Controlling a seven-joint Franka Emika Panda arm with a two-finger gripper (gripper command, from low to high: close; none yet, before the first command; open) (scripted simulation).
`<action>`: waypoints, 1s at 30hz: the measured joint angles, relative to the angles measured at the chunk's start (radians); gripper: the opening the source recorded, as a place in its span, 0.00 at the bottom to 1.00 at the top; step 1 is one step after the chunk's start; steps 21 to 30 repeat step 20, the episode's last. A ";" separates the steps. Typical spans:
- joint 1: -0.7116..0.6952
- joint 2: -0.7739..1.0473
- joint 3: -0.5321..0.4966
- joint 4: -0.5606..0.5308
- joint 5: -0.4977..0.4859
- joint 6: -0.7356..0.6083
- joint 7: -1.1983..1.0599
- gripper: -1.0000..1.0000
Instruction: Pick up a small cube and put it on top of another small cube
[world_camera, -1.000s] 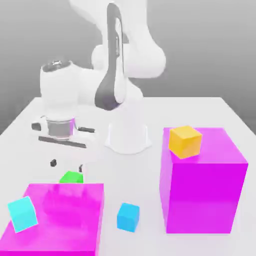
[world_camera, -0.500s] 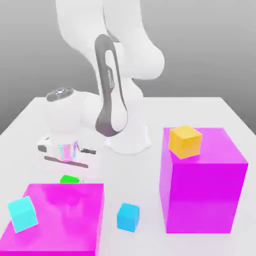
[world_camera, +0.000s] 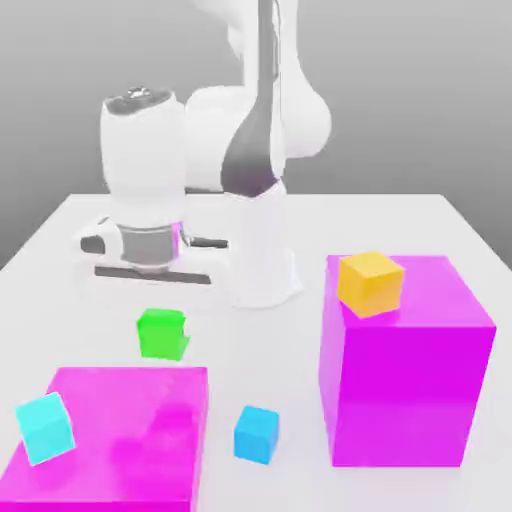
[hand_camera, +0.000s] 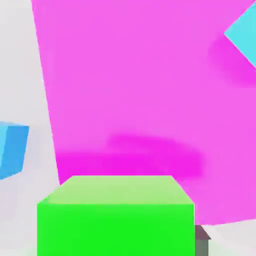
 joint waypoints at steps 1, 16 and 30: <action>0.023 -0.018 0.019 0.026 0.010 -0.044 0.006 0.00; 0.262 -0.179 0.246 0.209 0.124 -0.376 0.070 1.00; 0.262 -0.179 0.246 0.209 0.124 -0.376 0.070 1.00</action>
